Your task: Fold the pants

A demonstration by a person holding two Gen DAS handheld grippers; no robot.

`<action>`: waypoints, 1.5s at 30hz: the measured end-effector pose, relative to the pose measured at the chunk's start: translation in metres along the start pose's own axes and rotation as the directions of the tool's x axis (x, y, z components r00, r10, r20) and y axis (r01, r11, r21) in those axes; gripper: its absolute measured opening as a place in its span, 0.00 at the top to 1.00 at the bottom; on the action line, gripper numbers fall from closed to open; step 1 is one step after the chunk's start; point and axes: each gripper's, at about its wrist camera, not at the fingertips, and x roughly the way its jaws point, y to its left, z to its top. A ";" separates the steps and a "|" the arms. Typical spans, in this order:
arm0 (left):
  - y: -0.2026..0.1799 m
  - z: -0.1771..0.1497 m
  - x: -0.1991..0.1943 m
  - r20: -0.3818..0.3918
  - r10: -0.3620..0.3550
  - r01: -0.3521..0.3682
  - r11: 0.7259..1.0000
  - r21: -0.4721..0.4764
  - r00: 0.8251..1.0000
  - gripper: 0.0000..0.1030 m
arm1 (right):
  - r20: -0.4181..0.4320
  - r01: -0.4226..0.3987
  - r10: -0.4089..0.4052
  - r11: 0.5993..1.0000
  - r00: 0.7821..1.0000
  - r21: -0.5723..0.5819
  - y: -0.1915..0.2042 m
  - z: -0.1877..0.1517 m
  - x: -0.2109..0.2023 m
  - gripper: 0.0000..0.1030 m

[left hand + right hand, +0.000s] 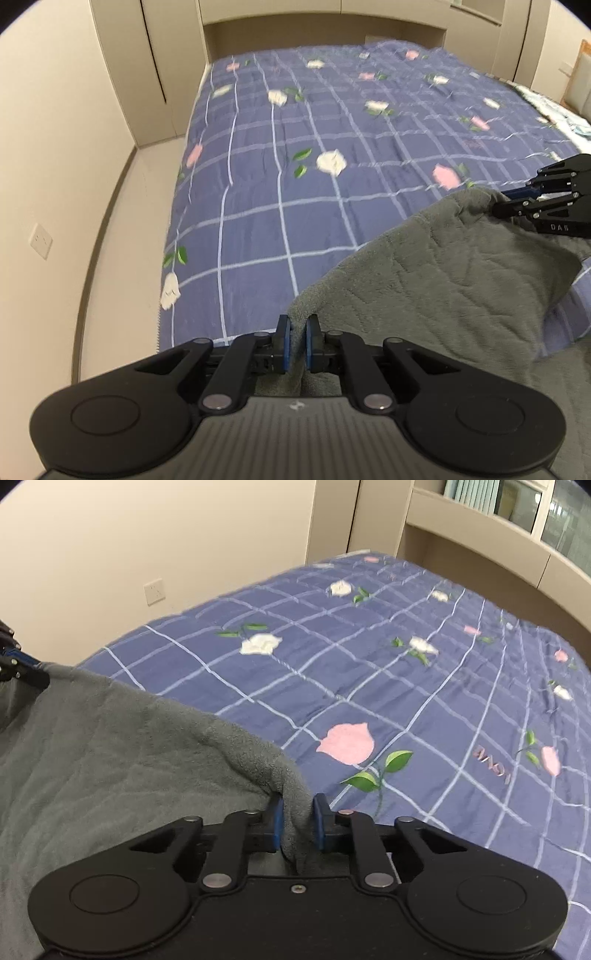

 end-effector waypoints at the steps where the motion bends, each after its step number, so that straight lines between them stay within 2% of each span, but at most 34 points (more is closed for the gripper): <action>1: -0.002 -0.001 -0.010 0.017 0.002 -0.002 1.000 0.006 1.000 0.93 | 0.013 0.005 -0.005 1.000 1.000 -0.008 0.002 -0.001 -0.009 0.86; 5: -0.014 -0.011 -0.051 0.083 0.003 -0.005 1.000 0.021 0.997 0.93 | 0.091 0.042 -0.039 0.999 0.995 -0.032 0.014 -0.009 -0.056 0.87; 9: -0.029 -0.033 -0.096 0.152 -0.011 0.002 0.998 0.055 0.988 0.94 | 0.175 0.092 -0.081 0.994 0.981 -0.057 0.033 -0.030 -0.113 0.87; 16: -0.064 -0.096 -0.159 0.270 -0.057 0.025 0.992 0.122 0.961 0.94 | 0.254 0.167 -0.138 0.981 0.957 -0.097 0.075 -0.096 -0.195 0.89; 19: -0.078 -0.124 -0.171 0.281 -0.056 0.020 0.991 0.129 0.958 0.94 | 0.272 0.197 -0.163 0.975 0.948 -0.104 0.098 -0.131 -0.221 0.89; 25: -0.095 -0.177 -0.175 0.248 -0.040 0.023 0.997 0.074 0.968 0.94 | 0.273 0.236 -0.198 0.965 0.941 -0.113 0.148 -0.192 -0.244 0.90; 29: -0.106 -0.213 -0.169 0.221 -0.033 0.025 0.999 0.036 0.975 0.94 | 0.263 0.224 -0.203 0.973 0.943 -0.050 0.167 -0.221 -0.248 0.91; 32: -0.113 -0.235 -0.165 0.220 -0.020 0.011 0.999 0.042 0.975 0.94 | 0.250 0.221 -0.215 0.975 0.944 0.007 0.175 -0.240 -0.247 0.91; 38: -0.126 -0.258 -0.162 0.230 0.013 -0.023 0.999 0.044 0.973 0.94 | 0.239 0.220 -0.236 0.971 0.942 0.093 0.183 -0.263 -0.243 0.96; 41: -0.127 -0.263 -0.172 0.245 0.014 -0.024 0.999 0.037 0.969 0.95 | 0.258 0.226 -0.247 0.968 0.934 0.110 0.189 -0.268 -0.253 1.00; 45: -0.128 -0.268 -0.167 0.217 0.000 -0.010 0.999 0.045 0.976 0.95 | 0.260 0.225 -0.246 0.968 0.934 0.111 0.192 -0.271 -0.261 1.00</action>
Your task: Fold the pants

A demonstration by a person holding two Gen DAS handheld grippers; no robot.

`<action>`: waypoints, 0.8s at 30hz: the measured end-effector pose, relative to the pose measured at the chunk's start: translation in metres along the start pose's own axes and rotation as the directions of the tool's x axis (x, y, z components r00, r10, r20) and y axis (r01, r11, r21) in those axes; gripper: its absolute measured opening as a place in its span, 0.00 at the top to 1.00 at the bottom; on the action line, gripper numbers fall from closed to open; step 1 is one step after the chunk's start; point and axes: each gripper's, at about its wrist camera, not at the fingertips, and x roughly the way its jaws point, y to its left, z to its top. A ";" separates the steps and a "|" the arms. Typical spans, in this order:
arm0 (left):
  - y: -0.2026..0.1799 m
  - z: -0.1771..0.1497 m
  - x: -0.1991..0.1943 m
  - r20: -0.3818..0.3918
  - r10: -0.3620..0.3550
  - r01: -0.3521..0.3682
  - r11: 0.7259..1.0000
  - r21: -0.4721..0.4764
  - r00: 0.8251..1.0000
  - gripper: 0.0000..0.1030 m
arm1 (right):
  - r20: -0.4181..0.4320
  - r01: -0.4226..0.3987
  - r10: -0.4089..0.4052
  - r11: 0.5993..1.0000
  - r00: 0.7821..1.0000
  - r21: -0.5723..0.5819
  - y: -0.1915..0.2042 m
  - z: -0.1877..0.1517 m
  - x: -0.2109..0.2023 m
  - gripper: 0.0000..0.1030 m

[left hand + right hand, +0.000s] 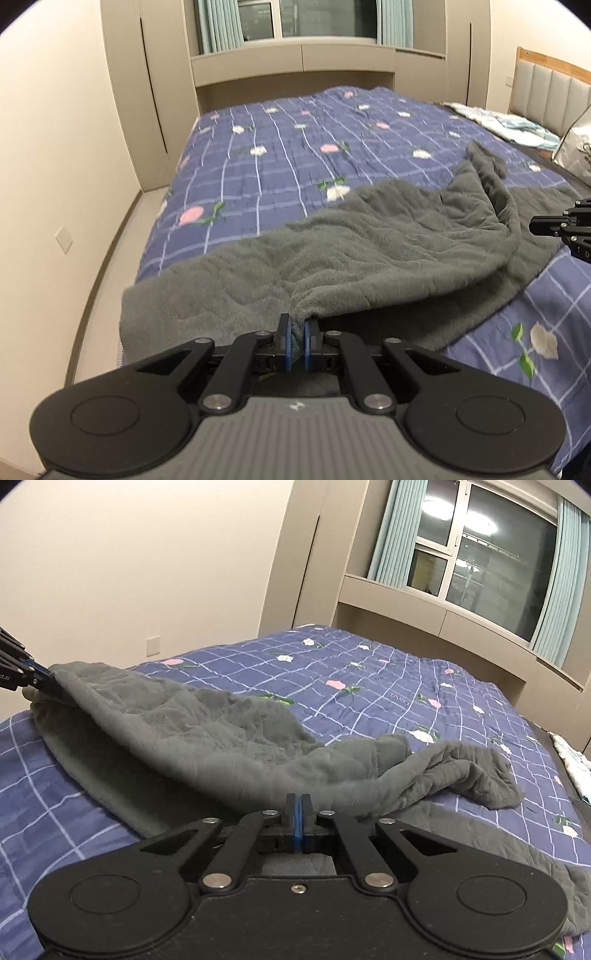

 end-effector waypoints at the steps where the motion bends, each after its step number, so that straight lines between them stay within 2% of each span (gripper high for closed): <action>1: -0.001 -0.003 0.004 -0.011 -0.001 0.001 1.000 0.002 1.000 0.95 | -0.016 -0.006 0.006 1.000 1.000 0.000 0.000 -0.002 0.001 1.00; 2: -0.002 -0.005 0.006 -0.016 0.000 0.000 1.000 0.002 1.000 0.95 | -0.040 -0.009 0.009 1.000 0.999 0.003 0.001 -0.005 0.004 0.94; 3: -0.003 -0.006 0.007 -0.017 0.001 -0.001 1.000 -0.001 1.000 0.95 | -0.051 -0.006 0.006 1.000 0.999 0.001 0.001 -0.008 0.004 0.80; 5: -0.004 -0.006 0.007 -0.015 0.005 -0.005 1.000 -0.010 1.000 0.95 | -0.072 -0.007 0.004 0.999 0.997 -0.049 0.006 -0.011 0.007 0.67; 8: -0.002 -0.004 0.007 -0.013 0.003 -0.003 1.000 -0.024 1.000 0.95 | -0.094 -0.025 0.008 0.983 0.996 -0.184 0.020 -0.012 0.016 0.58; 11: -0.001 -0.002 0.006 -0.014 0.005 -0.006 1.000 -0.022 1.000 0.95 | -0.085 -0.018 -0.014 0.933 0.996 -0.360 0.036 -0.017 0.029 0.52; 14: -0.004 -0.003 0.005 -0.018 0.012 -0.012 1.000 -0.015 1.000 0.95 | -0.061 -0.002 -0.032 0.870 0.998 -0.492 0.045 -0.022 0.042 0.52; 16: -0.005 -0.003 0.005 -0.020 0.014 -0.014 1.000 -0.014 1.000 0.95 | -0.050 0.001 -0.032 0.848 0.998 -0.531 0.048 -0.021 0.047 0.54; 18: -0.005 -0.003 0.004 -0.021 0.015 -0.015 1.000 -0.014 1.000 0.95 | -0.032 0.018 -0.043 0.829 0.999 -0.559 0.050 -0.020 0.050 0.65; 19: -0.005 -0.003 0.004 -0.020 0.015 -0.015 1.000 -0.016 1.000 0.95 | -0.026 0.021 -0.044 0.828 0.999 -0.561 0.050 -0.018 0.050 0.70; 20: -0.005 -0.003 0.003 -0.019 0.015 -0.016 1.000 -0.018 1.000 0.95 | -0.024 0.019 -0.038 0.834 0.999 -0.552 0.049 -0.017 0.050 0.81; 21: -0.004 -0.003 0.003 -0.018 0.015 -0.016 1.000 -0.020 1.000 0.95 | -0.029 0.011 -0.031 0.842 0.999 -0.540 0.048 -0.015 0.049 0.85; 24: -0.003 -0.004 -0.001 -0.015 0.016 -0.016 1.000 -0.020 1.000 0.95 | -0.055 -0.008 -0.023 0.860 0.998 -0.510 0.047 -0.012 0.044 0.89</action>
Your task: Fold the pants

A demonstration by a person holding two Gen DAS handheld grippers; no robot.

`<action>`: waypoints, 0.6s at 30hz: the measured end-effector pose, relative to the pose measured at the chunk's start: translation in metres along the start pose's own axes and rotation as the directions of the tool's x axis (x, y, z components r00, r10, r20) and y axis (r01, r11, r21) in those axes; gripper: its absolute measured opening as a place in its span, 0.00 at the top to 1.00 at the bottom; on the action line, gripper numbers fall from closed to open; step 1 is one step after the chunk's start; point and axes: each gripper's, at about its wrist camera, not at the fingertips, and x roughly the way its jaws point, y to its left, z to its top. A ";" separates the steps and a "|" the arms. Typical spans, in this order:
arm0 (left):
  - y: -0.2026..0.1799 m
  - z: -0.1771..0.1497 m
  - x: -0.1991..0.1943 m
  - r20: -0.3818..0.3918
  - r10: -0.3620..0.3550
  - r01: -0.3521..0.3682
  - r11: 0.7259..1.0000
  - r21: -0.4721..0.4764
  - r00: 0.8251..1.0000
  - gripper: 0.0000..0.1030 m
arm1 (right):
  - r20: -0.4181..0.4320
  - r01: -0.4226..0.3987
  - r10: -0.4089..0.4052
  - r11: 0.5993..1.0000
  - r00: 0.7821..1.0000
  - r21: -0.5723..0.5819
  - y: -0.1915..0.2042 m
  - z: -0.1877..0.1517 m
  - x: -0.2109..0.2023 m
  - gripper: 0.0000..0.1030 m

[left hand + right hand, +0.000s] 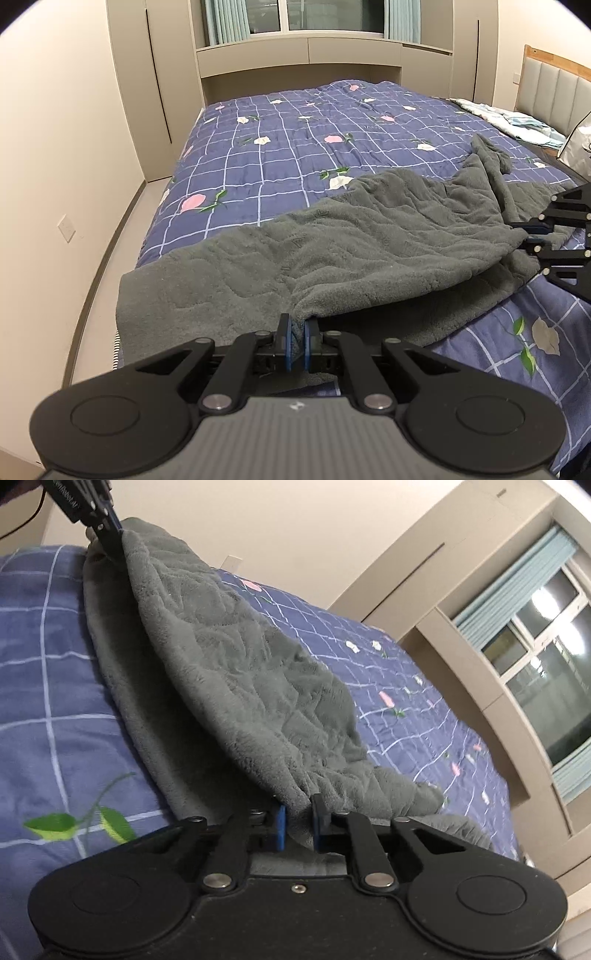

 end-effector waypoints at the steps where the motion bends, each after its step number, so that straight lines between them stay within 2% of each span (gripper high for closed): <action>1: 0.000 -0.001 -0.001 0.000 0.001 -0.001 1.000 0.002 1.000 0.95 | 0.000 -0.003 0.003 1.000 1.000 0.015 -0.001 0.000 -0.004 0.89; 6: -0.002 -0.013 0.008 -0.042 -0.006 0.006 1.000 -0.012 0.999 0.95 | -0.009 -0.030 0.031 0.996 0.999 0.084 0.000 -0.006 -0.024 0.90; 10: -0.009 -0.021 0.026 -0.098 0.015 -0.016 1.000 -0.010 0.995 0.93 | -0.054 -0.035 0.043 0.991 0.998 0.131 0.011 -0.019 -0.009 0.86; 14: -0.007 -0.020 0.030 -0.114 0.000 -0.004 0.999 -0.033 0.993 0.88 | -0.045 -0.025 0.034 0.982 0.998 0.189 0.014 -0.018 -0.008 0.70; 16: -0.007 -0.019 0.028 -0.116 -0.010 0.005 0.999 -0.046 0.993 0.73 | -0.030 -0.034 0.043 0.970 0.999 0.240 0.010 -0.020 -0.011 0.55; 17: -0.007 -0.018 0.026 -0.116 -0.021 0.015 0.998 -0.056 0.993 0.67 | -0.023 -0.041 0.049 0.963 0.999 0.267 0.008 -0.022 -0.014 0.41; 18: -0.008 -0.017 0.025 -0.114 -0.027 0.020 0.998 -0.065 0.993 0.50 | -0.011 -0.047 0.052 0.953 0.999 0.299 0.007 -0.025 -0.017 0.30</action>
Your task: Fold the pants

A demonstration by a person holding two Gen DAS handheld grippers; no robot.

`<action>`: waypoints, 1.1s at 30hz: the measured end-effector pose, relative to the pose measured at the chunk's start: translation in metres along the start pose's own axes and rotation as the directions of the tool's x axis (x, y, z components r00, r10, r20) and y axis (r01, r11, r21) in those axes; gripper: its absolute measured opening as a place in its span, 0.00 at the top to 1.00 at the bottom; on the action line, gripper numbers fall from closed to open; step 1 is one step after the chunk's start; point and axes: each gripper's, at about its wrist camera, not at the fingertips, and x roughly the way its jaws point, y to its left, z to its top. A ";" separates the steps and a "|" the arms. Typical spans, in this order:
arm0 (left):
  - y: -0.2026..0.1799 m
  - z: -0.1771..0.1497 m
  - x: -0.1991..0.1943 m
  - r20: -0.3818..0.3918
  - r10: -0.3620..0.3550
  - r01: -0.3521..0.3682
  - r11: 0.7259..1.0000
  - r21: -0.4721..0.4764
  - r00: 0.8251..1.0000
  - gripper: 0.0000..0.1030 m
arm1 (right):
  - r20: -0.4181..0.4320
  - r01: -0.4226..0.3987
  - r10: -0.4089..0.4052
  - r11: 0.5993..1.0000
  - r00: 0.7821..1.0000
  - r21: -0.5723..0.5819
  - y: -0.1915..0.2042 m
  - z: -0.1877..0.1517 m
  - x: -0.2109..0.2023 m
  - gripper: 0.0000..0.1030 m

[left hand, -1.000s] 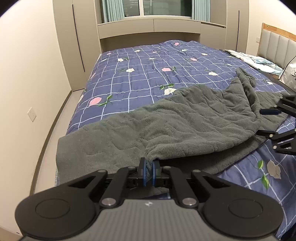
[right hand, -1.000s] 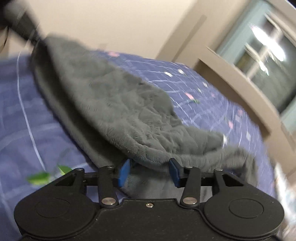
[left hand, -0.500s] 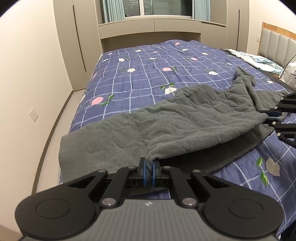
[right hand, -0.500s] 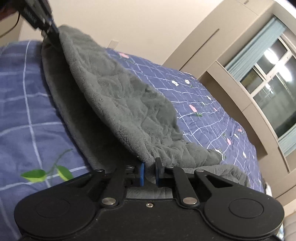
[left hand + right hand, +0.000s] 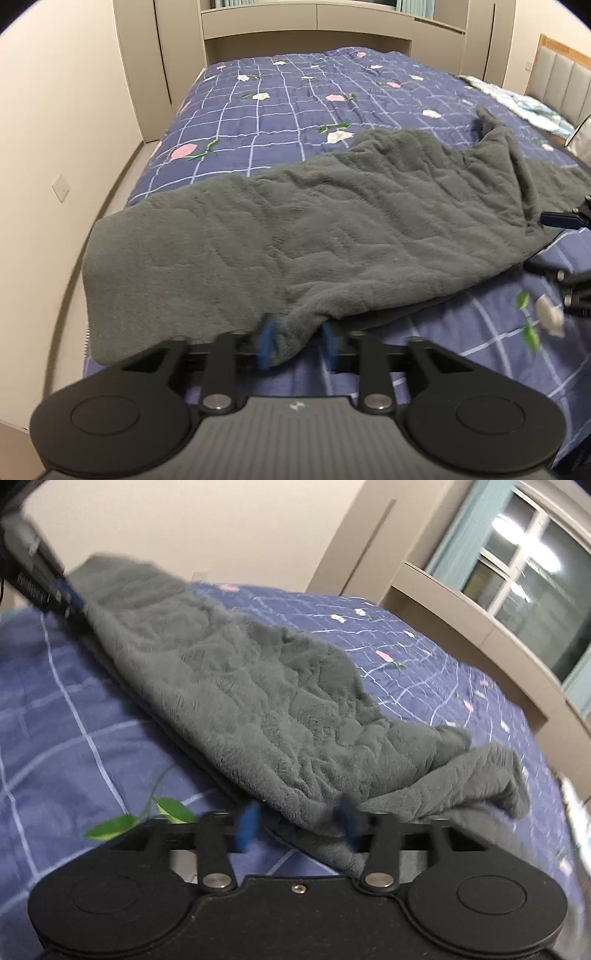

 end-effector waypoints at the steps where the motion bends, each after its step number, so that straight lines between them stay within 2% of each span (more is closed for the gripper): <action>1: -0.002 0.001 -0.001 0.001 -0.009 0.009 1.000 -0.014 1.000 0.34 | 0.010 0.001 -0.001 1.000 1.000 0.030 -0.002 -0.002 -0.005 0.27; 2: -0.004 0.002 -0.002 0.003 -0.015 0.015 1.000 -0.026 1.000 0.29 | 0.021 0.002 -0.003 0.998 1.000 0.069 -0.005 -0.004 -0.010 0.24; 4: -0.012 0.006 -0.002 0.009 -0.018 0.019 0.999 -0.037 1.000 0.13 | 0.037 0.005 -0.010 0.991 0.999 0.134 -0.012 -0.008 -0.020 0.13; 5: -0.017 0.008 -0.001 0.014 -0.016 0.017 0.999 -0.039 1.000 0.09 | 0.042 0.013 -0.020 0.986 0.999 0.169 -0.017 -0.011 -0.024 0.04; 6: -0.021 0.011 0.000 0.020 -0.015 0.016 0.999 -0.040 1.000 0.05 | 0.047 0.025 -0.036 0.979 0.998 0.201 -0.023 -0.014 -0.029 0.01; 10: -0.048 0.030 0.010 0.039 -0.056 0.056 0.998 -0.005 0.998 0.01 | 0.040 0.091 -0.105 0.960 0.994 0.265 -0.051 -0.025 -0.039 0.01; 15: -0.096 0.065 0.029 0.111 -0.108 0.099 0.992 0.082 0.988 0.01 | 0.022 0.157 -0.170 0.944 0.985 0.292 -0.111 -0.027 -0.035 0.00; 17: -0.120 0.081 0.037 0.152 -0.131 0.115 0.987 0.113 0.980 0.01 | 0.027 0.147 -0.163 0.939 0.986 0.310 -0.138 -0.024 -0.029 0.00; 20: -0.152 0.101 0.050 0.197 -0.203 0.183 0.976 0.113 0.959 0.01 | 0.042 0.106 -0.129 0.930 0.991 0.353 -0.185 -0.009 -0.013 0.01; 23: -0.183 0.115 0.063 0.198 -0.267 0.247 0.962 0.117 0.943 0.01 | 0.036 0.081 -0.104 0.913 0.994 0.399 -0.224 0.011 0.012 0.01; 28: -0.219 0.123 0.078 0.177 -0.328 0.296 0.937 0.185 0.928 0.01 | -0.021 0.072 -0.070 0.885 0.997 0.459 -0.267 0.048 0.067 0.02; 31: -0.231 0.123 0.083 0.151 -0.359 0.324 0.921 0.217 0.921 0.01 | -0.092 0.079 -0.039 0.870 0.995 0.487 -0.279 0.062 0.105 0.04; 33: -0.236 0.121 0.085 0.123 -0.386 0.352 0.907 0.231 0.914 0.01 | -0.166 0.103 -0.020 0.855 0.986 0.509 -0.282 0.067 0.127 0.08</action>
